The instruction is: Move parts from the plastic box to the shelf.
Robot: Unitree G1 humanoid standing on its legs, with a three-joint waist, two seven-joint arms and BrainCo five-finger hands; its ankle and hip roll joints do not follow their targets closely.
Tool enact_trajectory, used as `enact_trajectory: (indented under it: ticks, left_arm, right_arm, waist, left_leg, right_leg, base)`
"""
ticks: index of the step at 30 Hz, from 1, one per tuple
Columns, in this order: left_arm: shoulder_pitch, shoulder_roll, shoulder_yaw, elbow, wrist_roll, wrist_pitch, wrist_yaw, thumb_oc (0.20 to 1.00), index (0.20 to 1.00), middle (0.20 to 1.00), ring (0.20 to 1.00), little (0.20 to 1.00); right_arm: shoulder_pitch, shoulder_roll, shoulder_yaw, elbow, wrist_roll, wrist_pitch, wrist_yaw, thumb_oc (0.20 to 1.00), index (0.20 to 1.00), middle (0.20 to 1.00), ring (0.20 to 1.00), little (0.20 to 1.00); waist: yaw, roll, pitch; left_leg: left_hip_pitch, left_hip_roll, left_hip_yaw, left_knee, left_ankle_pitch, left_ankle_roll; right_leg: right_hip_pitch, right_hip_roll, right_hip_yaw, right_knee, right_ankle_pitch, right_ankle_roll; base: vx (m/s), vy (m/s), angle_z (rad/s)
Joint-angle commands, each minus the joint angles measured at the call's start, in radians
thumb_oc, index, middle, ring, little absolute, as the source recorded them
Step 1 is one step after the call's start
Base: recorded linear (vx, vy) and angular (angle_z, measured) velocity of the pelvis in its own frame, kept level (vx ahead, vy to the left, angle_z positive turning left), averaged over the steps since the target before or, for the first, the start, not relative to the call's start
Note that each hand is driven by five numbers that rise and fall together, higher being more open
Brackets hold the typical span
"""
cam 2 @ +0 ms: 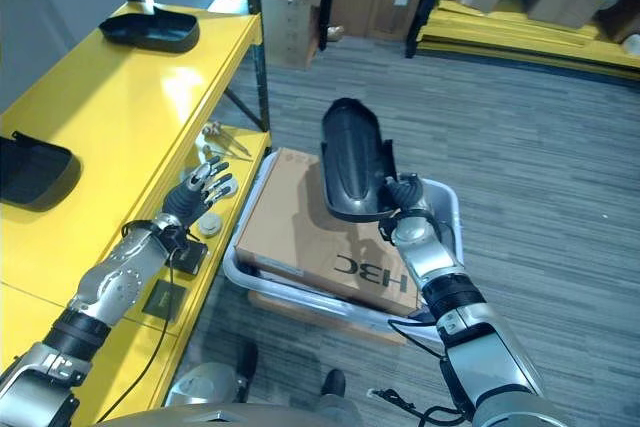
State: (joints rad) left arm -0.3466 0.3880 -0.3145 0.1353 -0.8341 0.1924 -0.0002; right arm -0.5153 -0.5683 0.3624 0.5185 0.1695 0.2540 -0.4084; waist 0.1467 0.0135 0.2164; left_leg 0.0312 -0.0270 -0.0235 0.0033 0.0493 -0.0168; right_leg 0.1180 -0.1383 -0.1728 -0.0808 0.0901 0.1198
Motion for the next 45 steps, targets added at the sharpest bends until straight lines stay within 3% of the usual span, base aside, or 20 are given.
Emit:
enact_trajectory:
  ticks: [1,4,6,11,17,20,25,33,41,45]
  left_arm:
    - [-0.102,-0.065,-0.071,0.166,-0.024,0.03,0.133,1.0,1.0,1.0,1.0,1.0]
    - [-0.174,-0.088,-0.073,0.288,0.009,-0.027,0.122,1.0,1.0,1.0,1.0,1.0]
    - [-0.211,-0.101,-0.076,0.307,-0.018,-0.033,0.091,1.0,1.0,1.0,1.0,1.0]
    - [-0.283,-0.128,-0.12,0.296,-0.003,0.009,0.088,1.0,1.0,1.0,1.0,1.0]
    - [-0.307,-0.146,-0.159,0.312,-0.006,-0.006,0.059,1.0,1.0,1.0,1.0,1.0]
    - [-0.314,-0.145,-0.181,0.291,0.024,0.016,0.027,1.0,1.0,1.0,1.0,1.0]
    - [-0.33,-0.136,-0.242,0.268,0.107,0.074,0.032,1.0,1.0,1.0,1.0,1.0]
    - [-0.334,-0.152,-0.277,0.265,0.153,0.086,0.052,1.0,1.0,1.0,1.0,1.0]
    - [-0.313,-0.12,-0.256,0.26,0.18,0.078,0.075,1.0,1.0,1.0,1.0,1.0]
    - [-0.283,-0.046,-0.209,0.24,0.193,0.071,0.087,1.0,1.0,1.0,1.0,1.0]
  right_arm:
    - [-0.109,0.02,0.067,-0.047,0.005,-0.028,0.007,0.2,0.2,0.2,0.2,0.2]
    - [-0.157,0.066,0.108,-0.037,0.031,-0.028,0.004,0.2,0.2,0.2,0.2,0.2]
    - [-0.181,0.089,0.126,-0.027,0.038,-0.026,0.006,0.2,0.2,0.2,0.2,0.2]
    - [-0.224,0.14,0.179,0.016,0.045,-0.045,0.014,0.2,0.2,0.2,0.2,0.2]
    - [-0.244,0.169,0.215,0.026,0.055,-0.029,0.038,0.2,0.2,0.2,0.2,0.2]
    - [-0.234,0.184,0.23,0.037,0.046,-0.036,0.049,0.2,0.2,0.2,0.2,0.2]
    - [-0.232,0.21,0.25,0.046,0.042,-0.032,0.058,0.2,0.2,0.2,0.2,0.2]
    - [-0.233,0.246,0.281,0.069,0.03,-0.041,0.062,0.2,0.2,0.2,0.2,0.2]
    - [-0.21,0.23,0.282,0.038,0.041,-0.033,0.024,0.2,0.2,0.2,0.2,0.2]
    - [-0.184,0.155,0.241,-0.009,0.072,-0.035,-0.027,0.2,0.2,0.2,0.2,0.2]
  waist:
    - [0.001,-0.009,-0.098]
    - [-0.012,-0.011,-0.109]
    - [-0.012,-0.013,-0.114]
    - [-0.01,-0.013,-0.123]
    - [-0.015,-0.017,-0.133]
    - [-0.015,-0.015,-0.136]
    - [-0.013,-0.013,-0.142]
    - [-0.006,-0.01,-0.149]
    - [-0.002,-0.008,-0.149]
    - [0.001,-0.007,-0.147]
  left_leg:
    - [-0.008,0.025,0.038,0.043,-0.075,-0.021]
    - [0.005,0.024,0.047,0.044,-0.081,-0.022]
    - [0.007,0.024,0.049,0.049,-0.085,-0.023]
    - [0.014,0.021,0.046,0.053,-0.093,-0.024]
    - [0.021,0.017,0.042,0.055,-0.102,-0.023]
    - [0.023,0.015,0.041,0.054,-0.104,-0.022]
    - [0.027,0.013,0.038,0.049,-0.108,-0.02]
    - [0.034,0.012,0.032,0.04,-0.106,-0.017]
    - [0.039,0.013,0.032,0.026,-0.099,-0.019]
    - [0.04,0.014,0.031,0.019,-0.093,-0.019]
  right_leg:
    - [-0.056,0.009,-0.001,0.079,-0.065,0.051]
    - [-0.051,0.007,0.006,0.08,-0.065,0.053]
    - [-0.05,0.005,0.005,0.082,-0.065,0.053]
    - [-0.042,0.002,-0.001,0.079,-0.064,0.052]
    - [-0.039,0.0,-0.002,0.083,-0.069,0.054]
    - [-0.037,0.0,-0.003,0.083,-0.071,0.054]
    - [-0.034,0.0,-0.007,0.081,-0.075,0.056]
    - [-0.027,0.001,-0.014,0.075,-0.073,0.055]
    - [-0.024,0.002,-0.02,0.068,-0.069,0.057]
    - [-0.023,0.0,-0.025,0.064,-0.065,0.061]
  base:
    - [0.05,0.0,-0.12]
    - [0.04,-0.017,-0.16]
    - [0.02,-0.028,-0.17]
    - [0.0,-0.006,0.01]
    - [0.0,0.0,0.0]
    - [0.01,-0.001,0.0]
    - [0.0,0.0,0.0]
    - [0.0,0.0,0.0]
    - [0.0,0.0,0.0]
    - [0.0,0.0,0.0]
